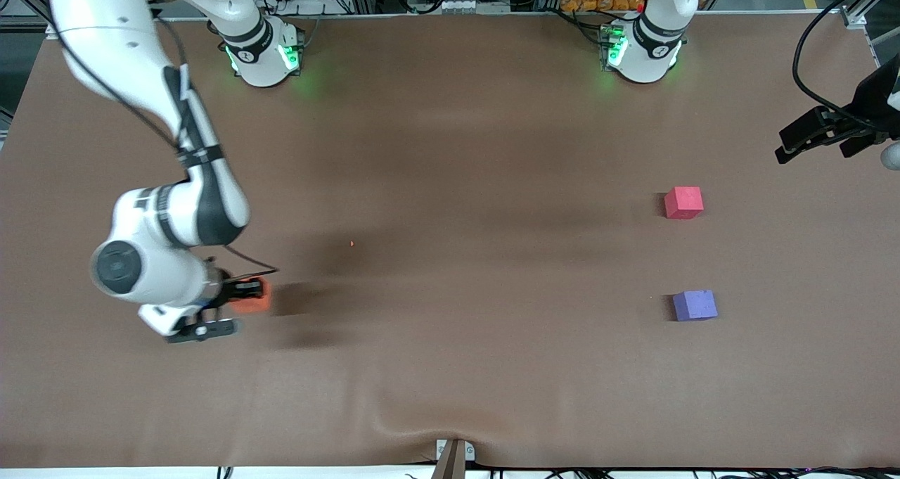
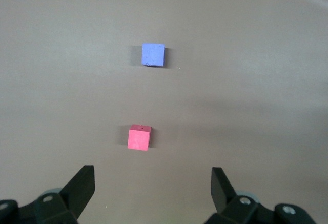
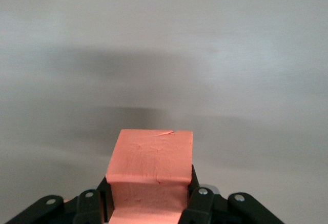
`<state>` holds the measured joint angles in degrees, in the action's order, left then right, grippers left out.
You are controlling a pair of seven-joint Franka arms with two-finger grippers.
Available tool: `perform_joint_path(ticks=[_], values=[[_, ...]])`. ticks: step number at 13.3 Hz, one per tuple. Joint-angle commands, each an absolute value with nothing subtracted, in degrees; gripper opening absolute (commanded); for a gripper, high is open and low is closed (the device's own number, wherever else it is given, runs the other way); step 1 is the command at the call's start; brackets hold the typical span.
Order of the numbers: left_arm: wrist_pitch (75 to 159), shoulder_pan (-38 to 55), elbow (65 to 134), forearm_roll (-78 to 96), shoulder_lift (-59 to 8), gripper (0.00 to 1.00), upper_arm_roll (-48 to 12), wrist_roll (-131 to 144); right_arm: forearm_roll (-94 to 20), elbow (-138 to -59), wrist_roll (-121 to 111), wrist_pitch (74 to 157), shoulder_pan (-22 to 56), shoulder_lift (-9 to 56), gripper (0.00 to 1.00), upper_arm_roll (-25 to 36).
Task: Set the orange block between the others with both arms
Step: 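Carry the orange cube with the right gripper toward the table middle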
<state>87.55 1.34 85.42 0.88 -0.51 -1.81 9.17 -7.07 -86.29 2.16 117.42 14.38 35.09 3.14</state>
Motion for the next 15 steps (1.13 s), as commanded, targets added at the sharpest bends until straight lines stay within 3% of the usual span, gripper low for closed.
perform_joint_path(ticks=[1,5,8,15], values=[[87.36,1.14,84.64,1.41,-0.62,1.00,-1.85,8.09,-12.55,-87.45,8.68,116.89,19.85,33.84,0.35,3.69],[87.36,1.14,84.73,1.41,-0.44,1.00,-1.85,8.00,-24.67,-87.45,11.59,117.42,28.28,34.89,0.36,3.95],[87.36,1.14,84.90,1.41,-0.70,1.00,-1.85,8.00,-27.51,-87.36,20.63,118.64,33.30,36.73,0.40,3.96],[87.36,1.05,84.82,1.41,-0.79,1.00,-1.85,8.00,-39.64,-87.19,24.78,132.89,43.15,42.36,0.46,4.04]])
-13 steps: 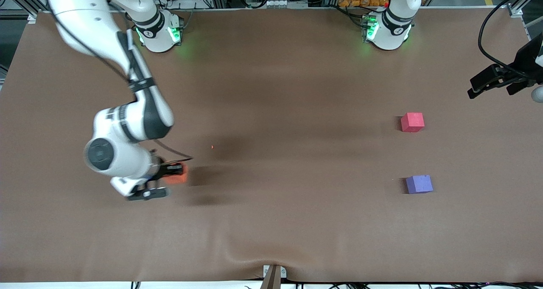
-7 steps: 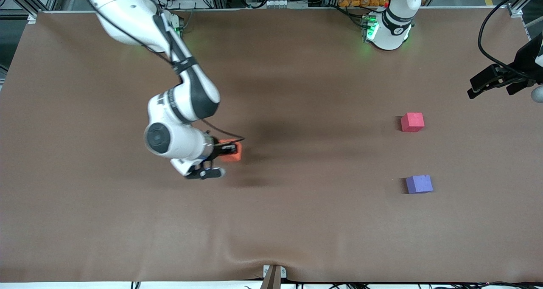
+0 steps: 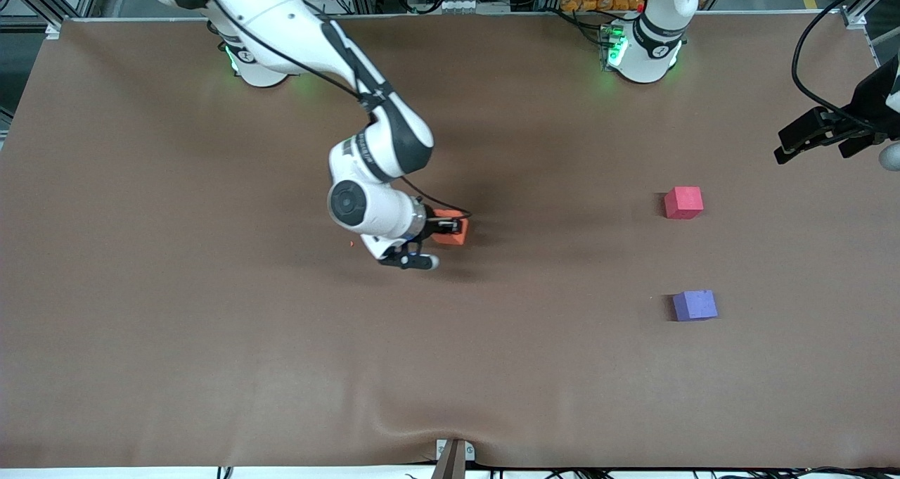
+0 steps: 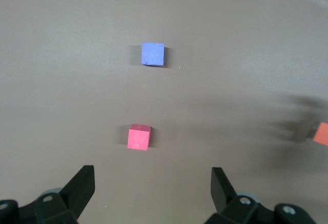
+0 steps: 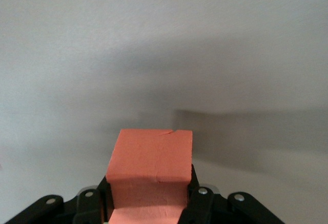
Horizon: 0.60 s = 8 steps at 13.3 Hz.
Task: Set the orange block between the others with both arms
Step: 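Carry the orange cube with the right gripper toward the table middle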
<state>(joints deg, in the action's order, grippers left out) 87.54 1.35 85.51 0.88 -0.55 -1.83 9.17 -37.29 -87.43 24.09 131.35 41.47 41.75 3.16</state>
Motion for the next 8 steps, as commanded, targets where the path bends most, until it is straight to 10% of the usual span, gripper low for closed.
perform_joint_path(ticks=[1,8], values=[[87.36,1.05,84.81,1.41,-0.79,1.00,-1.85,8.00,-39.73,-87.19,24.79,133.06,44.02,42.71,0.49,4.04],[87.36,1.05,84.82,1.41,-0.53,1.00,-1.85,7.91,-39.99,-86.40,29.00,139.75,49.04,44.38,0.71,4.04]])
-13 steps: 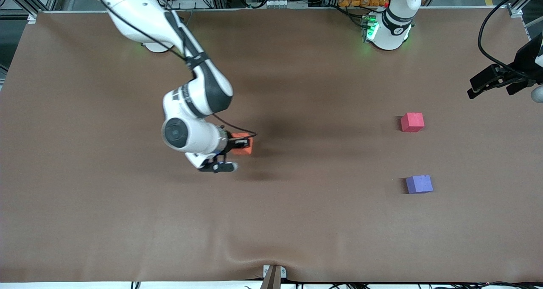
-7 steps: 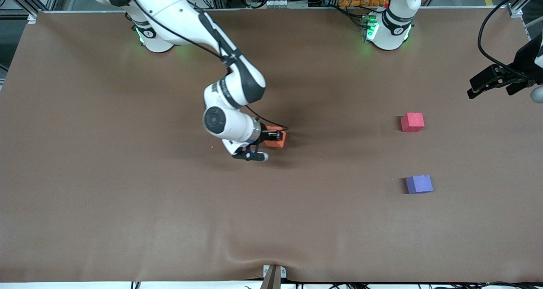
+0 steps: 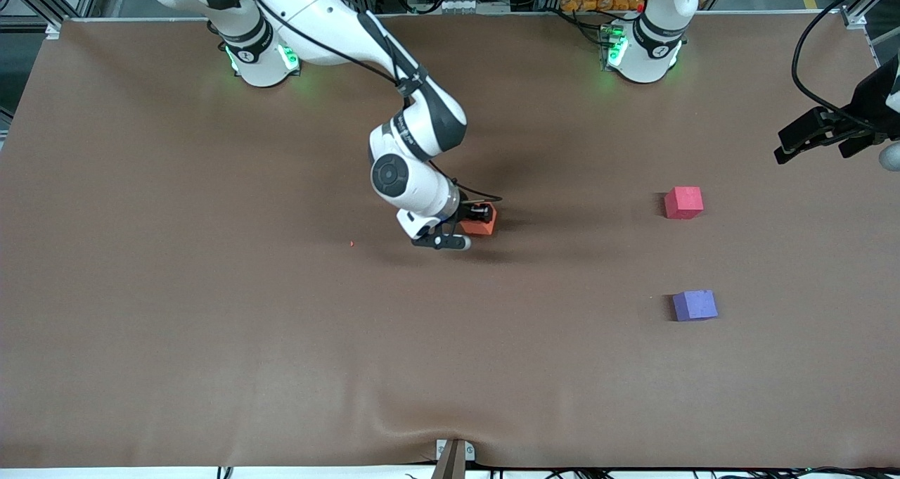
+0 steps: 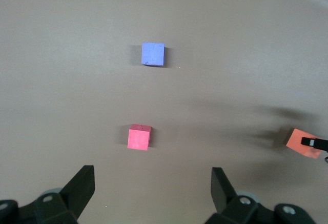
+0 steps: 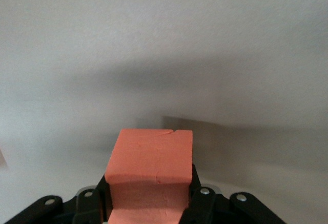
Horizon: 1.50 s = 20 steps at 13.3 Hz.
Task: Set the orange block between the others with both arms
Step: 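Carry the orange cube with the right gripper toward the table middle, then release the orange cube and withdraw the right gripper while the left gripper reaches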
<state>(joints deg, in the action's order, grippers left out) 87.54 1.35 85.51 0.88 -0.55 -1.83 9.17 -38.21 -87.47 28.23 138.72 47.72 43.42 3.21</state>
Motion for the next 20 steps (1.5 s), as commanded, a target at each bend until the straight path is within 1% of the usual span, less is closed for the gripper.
perform_joint_path(ticks=[1,2,5,7,8,9,12,13,15,18,20], values=[[87.36,1.05,84.81,1.41,-0.61,1.00,-1.85,7.82,-39.90,-86.40,29.00,139.75,49.04,44.38,0.85,4.04],[87.36,1.05,84.90,1.41,-0.62,1.00,-1.85,7.91,-39.82,-86.40,28.92,139.83,49.04,44.38,1.00,4.04],[87.28,1.05,84.90,1.41,-0.62,1.00,-1.85,7.74,-39.11,-86.40,28.04,139.75,48.08,43.60,1.00,4.04],[87.36,1.05,84.90,1.41,-0.79,1.00,-1.85,7.73,-38.67,-86.66,28.04,138.61,44.84,41.85,1.00,4.04],[87.45,1.05,84.90,1.41,-0.88,1.00,-1.85,7.73,-37.80,-86.83,28.04,135.99,42.82,40.01,1.00,4.04],[87.54,1.14,84.82,1.41,-0.88,1.00,-1.85,7.82,-35.53,-86.66,28.04,130.66,40.37,37.99,1.00,4.04],[87.98,1.93,84.82,1.49,-2.19,1.00,-2.02,8.61,-22.37,-86.31,27.86,114.75,31.58,29.30,1.00,3.78],[87.98,2.11,84.90,1.49,-2.55,1.00,-2.28,8.79,-19.45,-86.22,27.86,110.52,29.55,26.48,1.00,3.78],[88.07,3.16,84.90,1.50,-4.12,1.00,-2.90,8.88,-15.48,-85.78,25.25,102.61,22.71,21.29,1.00,3.17],[89.73,5.26,84.90,1.49,-6.84,1.00,-3.51,9.05,-13.72,-81.31,13.49,89.95,11.90,17.50,1.00,2.29],[91.22,7.63,84.99,1.58,-9.30,1.00,-3.60,10.01,-8.29,-80.51,7.50,86.58,7.14,14.95,1.00,2.29]])
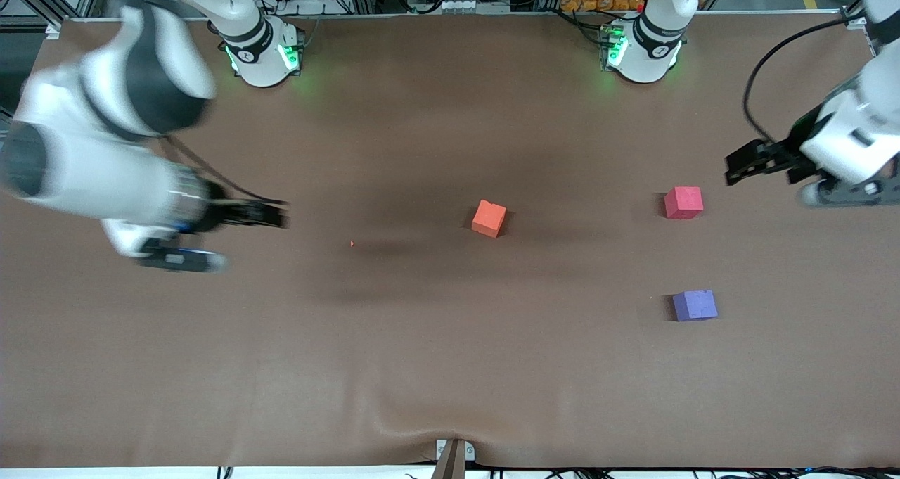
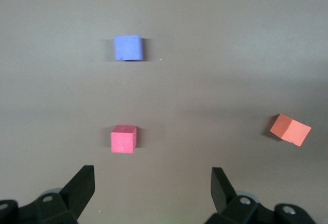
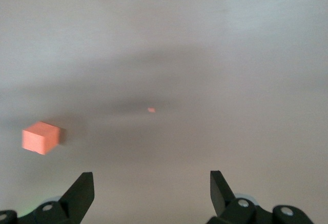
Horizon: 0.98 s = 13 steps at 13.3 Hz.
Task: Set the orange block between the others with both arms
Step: 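Grasp the orange cube with the left gripper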
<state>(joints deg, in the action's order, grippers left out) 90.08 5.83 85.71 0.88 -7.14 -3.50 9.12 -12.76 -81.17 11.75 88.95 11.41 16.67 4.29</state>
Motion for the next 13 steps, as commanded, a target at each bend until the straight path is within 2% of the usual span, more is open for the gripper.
perform_joint_path(ticks=[1,7,13], values=[[92.62,9.47,84.99,1.58,-10.62,1.00,-3.69,13.06,-4.35,-80.51,4.86,86.49,5.73,13.55,1.00,2.29],[104.31,23.36,84.81,1.67,-21.60,1.00,-3.69,31.09,-0.44,-80.42,-4.83,83.76,-1.05,8.80,1.00,2.29],[111.18,34.44,84.81,0.71,-30.14,1.00,-3.43,46.38,0.35,-80.42,-4.66,81.56,-0.79,8.53,1.00,2.20]])
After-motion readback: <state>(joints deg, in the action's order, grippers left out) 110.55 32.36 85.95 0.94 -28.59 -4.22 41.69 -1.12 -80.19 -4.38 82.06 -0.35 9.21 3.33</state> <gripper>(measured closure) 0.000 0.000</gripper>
